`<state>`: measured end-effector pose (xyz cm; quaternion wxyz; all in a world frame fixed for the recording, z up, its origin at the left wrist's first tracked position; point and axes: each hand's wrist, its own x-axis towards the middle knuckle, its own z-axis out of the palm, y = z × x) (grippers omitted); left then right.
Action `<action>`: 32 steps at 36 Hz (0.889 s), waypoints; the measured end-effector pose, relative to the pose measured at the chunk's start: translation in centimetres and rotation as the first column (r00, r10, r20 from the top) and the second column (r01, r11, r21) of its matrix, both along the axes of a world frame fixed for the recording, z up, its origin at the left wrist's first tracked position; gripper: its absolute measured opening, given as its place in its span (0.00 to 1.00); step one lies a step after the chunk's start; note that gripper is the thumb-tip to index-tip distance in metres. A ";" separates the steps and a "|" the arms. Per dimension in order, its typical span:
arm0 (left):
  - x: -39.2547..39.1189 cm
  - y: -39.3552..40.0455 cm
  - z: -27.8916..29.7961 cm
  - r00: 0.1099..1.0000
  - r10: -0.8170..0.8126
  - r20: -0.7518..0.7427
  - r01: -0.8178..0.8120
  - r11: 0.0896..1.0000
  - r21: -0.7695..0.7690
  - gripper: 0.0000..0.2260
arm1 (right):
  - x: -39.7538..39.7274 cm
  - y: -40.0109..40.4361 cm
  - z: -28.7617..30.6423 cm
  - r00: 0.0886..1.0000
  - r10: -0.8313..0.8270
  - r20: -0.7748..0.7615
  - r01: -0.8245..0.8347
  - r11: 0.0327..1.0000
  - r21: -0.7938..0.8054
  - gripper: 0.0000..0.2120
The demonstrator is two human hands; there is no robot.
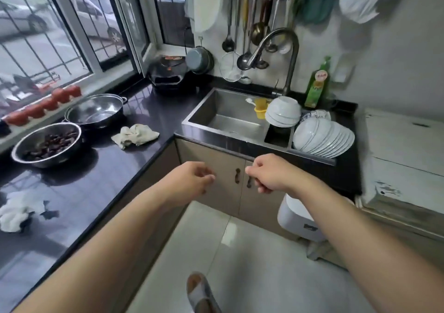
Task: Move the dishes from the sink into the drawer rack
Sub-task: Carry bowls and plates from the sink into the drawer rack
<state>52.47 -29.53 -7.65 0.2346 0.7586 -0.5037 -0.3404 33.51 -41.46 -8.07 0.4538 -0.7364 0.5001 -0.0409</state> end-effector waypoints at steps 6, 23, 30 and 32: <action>5.9 -11.6 -2.1 0.998 0.043 -0.053 -0.046 0.997 -0.055 0.04 | 4.9 -10.0 -0.5 0.999 -0.040 -0.007 0.040 0.999 -0.032 0.10; 9.1 -29.6 -4.8 0.944 -0.015 -0.330 0.002 0.999 -0.040 0.07 | 2.0 -26.3 -10.0 0.915 -0.399 -0.057 0.403 0.901 0.161 0.11; 8.4 -36.7 -8.9 0.934 0.116 -0.338 -0.099 0.993 0.070 0.16 | 0.9 -34.8 -15.8 0.839 -0.539 -0.070 0.543 0.826 0.150 0.11; 7.9 -38.2 -10.1 0.906 0.168 -0.389 -0.129 0.984 0.125 0.22 | 1.2 -36.7 -17.1 0.858 -0.504 -0.100 0.513 0.849 0.122 0.11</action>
